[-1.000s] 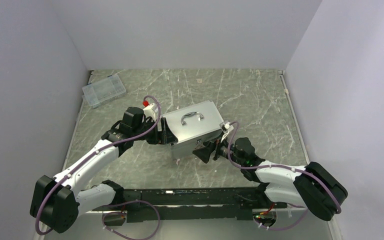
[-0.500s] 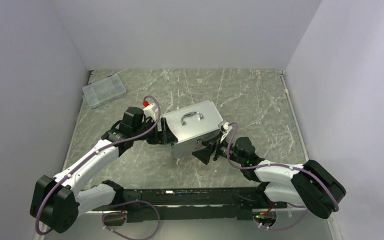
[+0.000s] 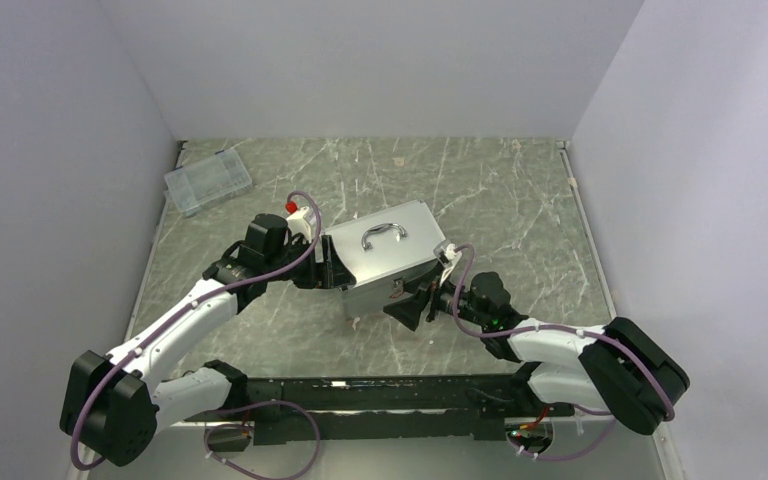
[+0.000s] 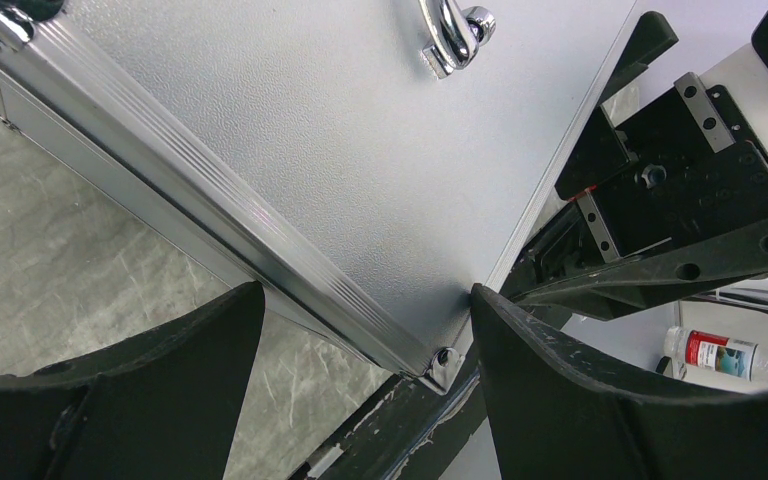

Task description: Organize the medicine kit

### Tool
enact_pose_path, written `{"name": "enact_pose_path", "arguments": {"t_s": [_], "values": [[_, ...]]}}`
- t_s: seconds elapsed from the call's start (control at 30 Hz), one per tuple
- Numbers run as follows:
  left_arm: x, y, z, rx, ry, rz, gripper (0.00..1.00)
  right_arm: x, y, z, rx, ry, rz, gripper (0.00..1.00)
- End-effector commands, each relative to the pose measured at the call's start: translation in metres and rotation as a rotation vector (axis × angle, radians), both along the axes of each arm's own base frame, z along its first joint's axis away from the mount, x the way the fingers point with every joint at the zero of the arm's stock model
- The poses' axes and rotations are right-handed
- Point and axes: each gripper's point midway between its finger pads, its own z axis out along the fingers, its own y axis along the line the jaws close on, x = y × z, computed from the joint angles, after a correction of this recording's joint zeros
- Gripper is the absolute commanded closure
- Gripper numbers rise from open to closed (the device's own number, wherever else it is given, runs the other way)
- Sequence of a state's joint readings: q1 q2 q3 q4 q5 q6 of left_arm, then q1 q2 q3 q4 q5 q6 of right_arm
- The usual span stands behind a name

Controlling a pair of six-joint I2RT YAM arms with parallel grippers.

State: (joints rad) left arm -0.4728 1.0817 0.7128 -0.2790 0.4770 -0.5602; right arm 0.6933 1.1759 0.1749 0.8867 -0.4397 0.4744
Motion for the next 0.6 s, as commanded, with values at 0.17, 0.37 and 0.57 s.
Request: {"name": "enact_pose_path", "arguments": {"t_s": [0.17,0.37,0.57], "values": [[-0.0046,0.0016,-0.0003,0.028,-0.007,-0.03,0.19,0.0033,0.0083,0.0277,0.046,-0.082,0.043,0.01],[-0.0044,0.0012,-0.0015,0.026,-0.005,-0.029,0.19,0.0018,0.007,0.0264,0.031,-0.071,0.044,0.01],[-0.0044,0.0011,-0.0008,0.024,-0.007,-0.029,0.19,0.0006,0.0052,0.0239,0.014,-0.057,0.042,0.01]]}}
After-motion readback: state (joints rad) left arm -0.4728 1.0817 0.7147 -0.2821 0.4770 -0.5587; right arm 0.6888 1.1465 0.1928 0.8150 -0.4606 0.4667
